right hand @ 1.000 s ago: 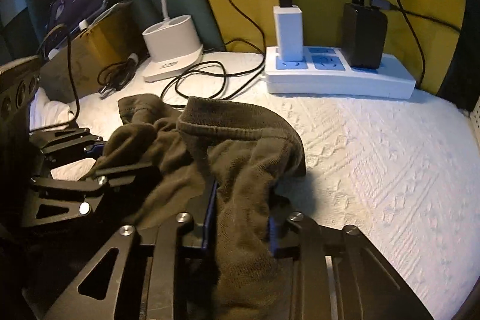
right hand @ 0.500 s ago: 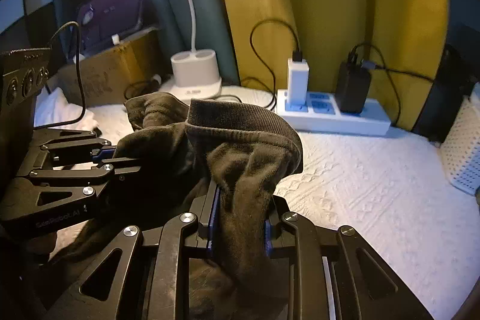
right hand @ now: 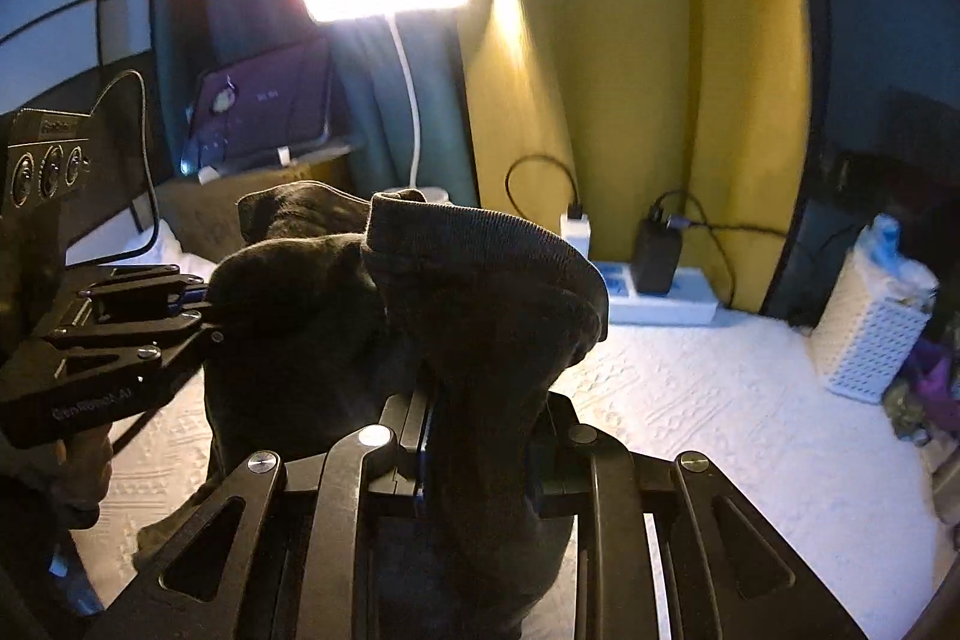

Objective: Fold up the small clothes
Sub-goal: 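Lift the shirt with both grippers and hold it up off the bedspread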

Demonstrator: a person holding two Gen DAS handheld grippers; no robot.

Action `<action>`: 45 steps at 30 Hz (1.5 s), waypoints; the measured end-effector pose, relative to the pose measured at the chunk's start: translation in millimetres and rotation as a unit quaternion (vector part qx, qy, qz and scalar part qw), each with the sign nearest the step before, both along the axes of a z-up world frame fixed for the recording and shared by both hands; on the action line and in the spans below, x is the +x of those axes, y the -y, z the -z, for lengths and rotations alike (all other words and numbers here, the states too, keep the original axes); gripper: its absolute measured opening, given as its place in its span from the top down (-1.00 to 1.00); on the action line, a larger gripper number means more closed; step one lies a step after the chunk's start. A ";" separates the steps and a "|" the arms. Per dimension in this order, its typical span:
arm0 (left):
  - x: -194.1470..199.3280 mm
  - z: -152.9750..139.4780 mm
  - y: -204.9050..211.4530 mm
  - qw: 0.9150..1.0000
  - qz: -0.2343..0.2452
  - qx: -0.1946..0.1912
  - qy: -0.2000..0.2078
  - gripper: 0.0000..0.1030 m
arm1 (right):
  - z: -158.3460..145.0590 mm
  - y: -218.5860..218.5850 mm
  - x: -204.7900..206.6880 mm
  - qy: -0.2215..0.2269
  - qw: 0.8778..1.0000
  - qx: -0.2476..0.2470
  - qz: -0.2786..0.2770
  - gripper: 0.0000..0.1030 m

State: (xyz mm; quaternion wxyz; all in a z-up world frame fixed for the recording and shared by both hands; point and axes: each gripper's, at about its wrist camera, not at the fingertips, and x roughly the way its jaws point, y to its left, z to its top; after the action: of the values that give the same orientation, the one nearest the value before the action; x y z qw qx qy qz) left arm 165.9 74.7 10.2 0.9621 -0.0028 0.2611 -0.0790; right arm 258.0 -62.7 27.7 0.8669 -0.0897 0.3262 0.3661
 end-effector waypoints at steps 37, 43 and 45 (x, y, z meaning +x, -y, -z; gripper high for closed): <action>-181.4 -109.5 15.4 0.982 -0.019 0.059 0.179 0.82 | -151.8 19.9 -164.7 0.170 0.980 0.083 -0.053 0.60; -211.3 -114.7 -0.3 0.977 -0.034 0.068 0.199 0.82 | -164.2 2.3 -195.4 0.189 0.975 0.090 -0.079 0.61; -220.3 -114.2 -6.3 0.976 -0.040 0.069 0.201 0.82 | -165.6 -3.9 -205.1 0.192 0.973 0.092 -0.088 0.61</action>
State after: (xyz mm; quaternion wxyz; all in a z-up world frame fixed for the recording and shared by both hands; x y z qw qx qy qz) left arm -54.3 81.0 124.4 0.9951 0.0688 0.0671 -0.0214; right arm 52.9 -58.8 193.4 0.8823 -0.1062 0.1099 0.4451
